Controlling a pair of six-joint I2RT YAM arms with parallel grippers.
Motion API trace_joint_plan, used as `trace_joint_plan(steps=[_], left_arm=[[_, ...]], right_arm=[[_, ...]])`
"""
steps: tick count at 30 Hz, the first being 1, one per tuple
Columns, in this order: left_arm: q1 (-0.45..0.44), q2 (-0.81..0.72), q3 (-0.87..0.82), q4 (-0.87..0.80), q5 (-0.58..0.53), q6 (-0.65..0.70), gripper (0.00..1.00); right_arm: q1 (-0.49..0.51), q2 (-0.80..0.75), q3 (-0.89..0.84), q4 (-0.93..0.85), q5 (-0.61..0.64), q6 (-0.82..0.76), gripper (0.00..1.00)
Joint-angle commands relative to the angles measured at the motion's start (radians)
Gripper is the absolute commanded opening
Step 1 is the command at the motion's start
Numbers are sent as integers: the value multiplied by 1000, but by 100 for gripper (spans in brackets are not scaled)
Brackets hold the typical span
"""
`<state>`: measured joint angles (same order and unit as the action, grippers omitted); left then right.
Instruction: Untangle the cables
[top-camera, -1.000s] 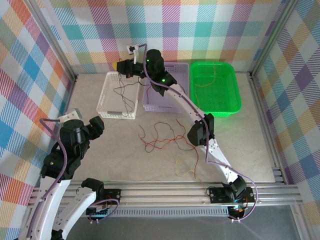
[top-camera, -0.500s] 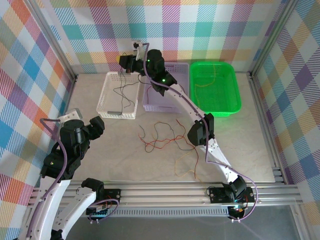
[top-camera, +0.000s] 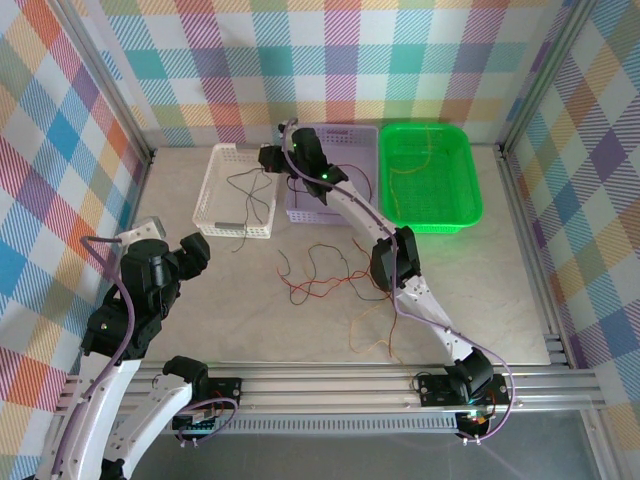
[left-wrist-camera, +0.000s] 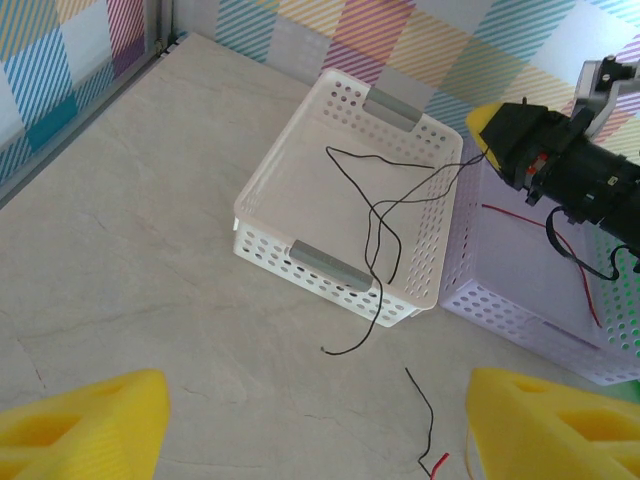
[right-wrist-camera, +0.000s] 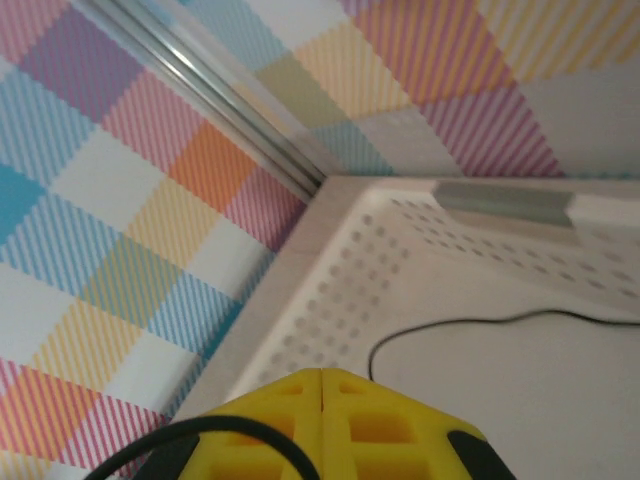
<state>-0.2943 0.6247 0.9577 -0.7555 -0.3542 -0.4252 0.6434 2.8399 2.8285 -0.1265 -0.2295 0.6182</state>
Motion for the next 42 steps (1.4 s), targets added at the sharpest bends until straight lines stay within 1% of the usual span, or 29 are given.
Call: trace_joint_plan(steps=[1, 2, 3, 4, 6, 8, 10, 13, 16, 20, 22, 24, 26, 28, 30, 32, 34, 36, 38, 40, 42], left_arm=[[-15, 1, -13, 21, -16, 20, 78], [-14, 0, -11, 21, -17, 20, 78], [-14, -1, -13, 20, -16, 20, 78], [-14, 0, -13, 18, -14, 20, 78], [-14, 1, -13, 21, -12, 21, 78], [-16, 4, -12, 21, -8, 20, 78], [-16, 6, -13, 21, -9, 20, 78], [-16, 5, -12, 19, -10, 22, 78], [-15, 10, -13, 19, -9, 24, 78], [-15, 31, -14, 22, 16, 25, 79], [-15, 55, -10, 21, 44, 29, 79], [-14, 93, 0, 13, 80, 32, 79], [-14, 153, 18, -6, 137, 33, 79], [-14, 225, 33, -23, 219, 31, 79], [-16, 301, 48, -39, 307, 21, 78], [-20, 360, 49, -37, 377, 4, 77], [-35, 413, 54, -24, 437, -5, 77], [-69, 478, 77, -28, 462, -6, 78], [-123, 552, 101, -19, 474, -15, 84], [-184, 621, 129, -12, 461, -25, 85], [-246, 683, 159, -7, 425, -32, 85]], right_arm=[[-2, -27, 16, -86, 67, 48, 19], [-10, -21, 15, -104, 50, 64, 26], [-16, -16, 14, -129, 43, 74, 31], [-20, -16, 14, -151, 35, 83, 33], [-18, -21, 13, -163, 5, 64, 41], [-9, -40, 11, -179, 2, 35, 52], [0, -64, 11, -204, 22, 6, 61], [12, -113, 10, -240, 45, -54, 67], [18, -171, -8, -262, 32, -91, 69], [34, -270, -36, -312, 32, -184, 73], [43, -338, -75, -351, 40, -241, 74], [51, -424, -155, -396, 75, -291, 75], [53, -544, -301, -417, 103, -324, 76], [53, -665, -464, -434, 135, -351, 77], [53, -793, -662, -441, 189, -373, 77], [51, -955, -916, -392, 239, -383, 78], [51, -1098, -1134, -353, 283, -389, 78], [48, -1229, -1319, -334, 323, -380, 79], [44, -1346, -1510, -322, 341, -354, 80], [28, -1425, -1663, -287, 319, -315, 81], [3, -1469, -1763, -276, 308, -267, 81]])
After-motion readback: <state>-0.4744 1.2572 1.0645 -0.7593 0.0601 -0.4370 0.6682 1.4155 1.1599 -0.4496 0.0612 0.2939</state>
